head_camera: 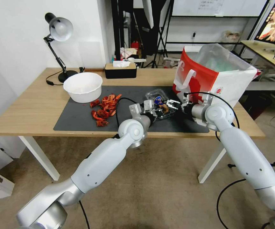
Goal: Close the takeout container lid, then place the container into the takeout bag.
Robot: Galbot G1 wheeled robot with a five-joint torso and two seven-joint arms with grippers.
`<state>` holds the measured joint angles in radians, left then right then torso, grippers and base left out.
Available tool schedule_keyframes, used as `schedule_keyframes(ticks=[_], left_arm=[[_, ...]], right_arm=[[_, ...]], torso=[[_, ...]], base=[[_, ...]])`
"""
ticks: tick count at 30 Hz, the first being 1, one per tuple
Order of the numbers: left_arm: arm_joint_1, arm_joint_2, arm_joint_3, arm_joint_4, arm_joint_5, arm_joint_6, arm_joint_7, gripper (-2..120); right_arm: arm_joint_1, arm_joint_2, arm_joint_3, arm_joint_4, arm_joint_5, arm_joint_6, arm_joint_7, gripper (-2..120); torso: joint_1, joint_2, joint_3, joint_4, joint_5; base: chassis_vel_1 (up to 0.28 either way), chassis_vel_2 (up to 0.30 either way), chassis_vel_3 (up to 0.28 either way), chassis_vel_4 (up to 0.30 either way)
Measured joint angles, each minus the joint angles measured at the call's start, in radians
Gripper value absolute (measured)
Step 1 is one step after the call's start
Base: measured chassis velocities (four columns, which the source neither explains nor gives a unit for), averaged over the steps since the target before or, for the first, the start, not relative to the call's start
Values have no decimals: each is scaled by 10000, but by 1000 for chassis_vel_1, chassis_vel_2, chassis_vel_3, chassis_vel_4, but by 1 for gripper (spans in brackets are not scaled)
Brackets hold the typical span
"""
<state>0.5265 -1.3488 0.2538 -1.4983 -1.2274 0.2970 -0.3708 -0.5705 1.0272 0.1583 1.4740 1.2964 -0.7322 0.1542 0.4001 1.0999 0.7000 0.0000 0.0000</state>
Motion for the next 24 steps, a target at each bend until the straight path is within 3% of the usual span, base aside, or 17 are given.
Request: schedule_keyframes(ticks=[24], left_arm=[[10, 108, 22, -107, -75, -20, 8, 0]], right_arm=[[392, 43, -496, -407, 31, 0, -250, 100]], torso=[[-2, 0, 0, 0, 0]], base=[[0, 0, 0, 0]])
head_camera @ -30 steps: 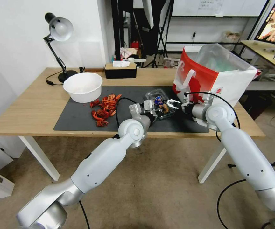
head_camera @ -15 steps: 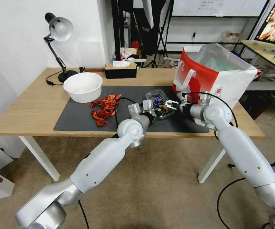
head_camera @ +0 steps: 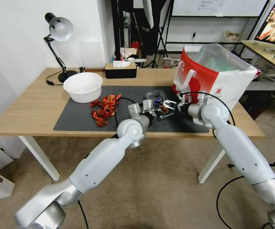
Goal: Close the takeout container lid, then place the container into the takeout bag.
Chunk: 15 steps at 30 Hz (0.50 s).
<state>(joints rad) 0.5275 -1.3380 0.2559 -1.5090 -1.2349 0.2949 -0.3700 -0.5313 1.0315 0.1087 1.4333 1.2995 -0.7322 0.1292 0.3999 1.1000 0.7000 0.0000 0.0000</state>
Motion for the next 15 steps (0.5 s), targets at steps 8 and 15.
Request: schedule_keyframes(ticks=[8, 15], left_arm=[[-14, 12, 53, -69, -25, -7, 0, 0], [-56, 16, 57, -82, -133, -13, 0, 0]], right_arm=[[64, 79, -41, -113, 281, 1, 64, 99], [47, 81, -3, -157, 473, 2, 113, 86]], torso=[[0, 0, 0, 0, 0], [0, 0, 0, 0, 0]], base=[[0, 0, 0, 0], [0, 0, 0, 0]])
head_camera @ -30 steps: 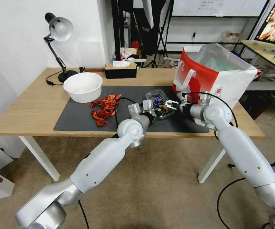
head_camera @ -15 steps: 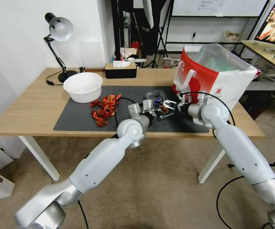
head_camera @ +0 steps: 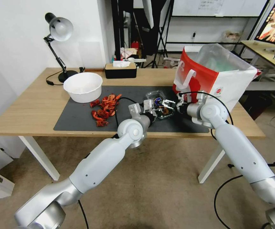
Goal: Close the takeout container lid, then place the container into the takeout bag.
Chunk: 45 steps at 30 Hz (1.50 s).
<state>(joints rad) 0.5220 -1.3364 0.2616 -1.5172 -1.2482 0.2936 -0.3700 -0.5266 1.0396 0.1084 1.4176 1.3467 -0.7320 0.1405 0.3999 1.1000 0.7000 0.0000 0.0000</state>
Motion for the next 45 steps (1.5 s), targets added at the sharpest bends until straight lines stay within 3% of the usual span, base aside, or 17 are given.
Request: schedule_keyframes(ticks=[24, 45], left_arm=[[-13, 99, 20, -102, -49, -36, -5, 0], [225, 567, -174, -532, -48, -47, 40, 0]], right_arm=[[-244, 11, 245, 131, 282, 2, 247, 0], [-552, -243, 680, 490, 459, -1, 421, 0]], torso=[[0, 0, -1, 1, 0], [1, 0, 0, 0, -1]], base=[[0, 0, 0, 0], [0, 0, 0, 0]])
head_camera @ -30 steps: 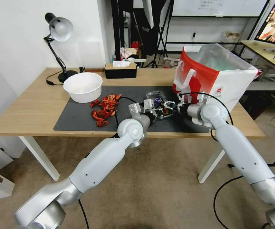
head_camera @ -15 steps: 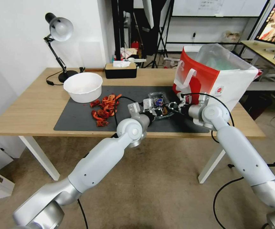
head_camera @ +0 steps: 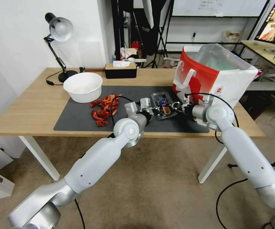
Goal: Close the takeout container lid, then place the container into the takeout bag.
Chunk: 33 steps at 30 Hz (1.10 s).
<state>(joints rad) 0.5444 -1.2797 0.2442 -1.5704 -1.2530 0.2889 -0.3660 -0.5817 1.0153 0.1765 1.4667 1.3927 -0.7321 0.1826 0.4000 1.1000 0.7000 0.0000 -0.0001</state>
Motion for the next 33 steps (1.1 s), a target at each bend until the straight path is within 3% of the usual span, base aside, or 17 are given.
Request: schedule_keyframes(ticks=[7, 12, 18, 20, 22, 25, 31, 33], left_arm=[[294, 469, -279, -474, 26, -26, 63, 0], [872, 1094, -680, -1229, 155, -65, 111, 0], [1892, 1853, -1123, -2260, 1240, -215, 351, 1], [2417, 2212, -1385, -2701, 1825, -298, 488, 11], [2695, 2399, -1542, -2923, 2111, -363, 590, 13], [3736, 2941, -2312, -3634, 2787, -555, 870, 31], [5042, 3410, -3250, -4186, 3632, -936, 1217, 49], [5859, 3552, -3692, -4426, 4030, -1168, 1220, 61]], right_arm=[[-106, -30, 109, 128, 97, 0, 65, 0], [-99, 12, 114, 157, 211, 0, 155, 0], [-52, 76, 113, 216, 357, 0, 189, 0], [-38, 104, 121, 275, 411, 0, 189, 0], [-29, 121, 132, 308, 436, 0, 184, 0], [10, 166, 144, 517, 530, 1, 167, 0], [119, 240, 67, 749, 568, 4, 162, 0], [177, 299, 34, 899, 568, 7, 150, 0]], torso=[[0, 0, 0, -1, 0], [0, 0, 0, -1, 0], [0, 0, -1, 1, 0], [-1, 0, -1, 2, -1], [-1, 0, 0, 2, -1], [-1, 1, -1, 0, -1], [-1, 1, -2, 1, 1], [1, 1, -1, 0, 0]], base=[[0, 0, 0, 0], [0, 0, 0, 0], [0, 0, 0, 0], [0, 0, 0, 0], [0, 0, 0, 0], [0, 0, 0, 0], [0, 0, 0, 0], [0, 0, 0, 0]])
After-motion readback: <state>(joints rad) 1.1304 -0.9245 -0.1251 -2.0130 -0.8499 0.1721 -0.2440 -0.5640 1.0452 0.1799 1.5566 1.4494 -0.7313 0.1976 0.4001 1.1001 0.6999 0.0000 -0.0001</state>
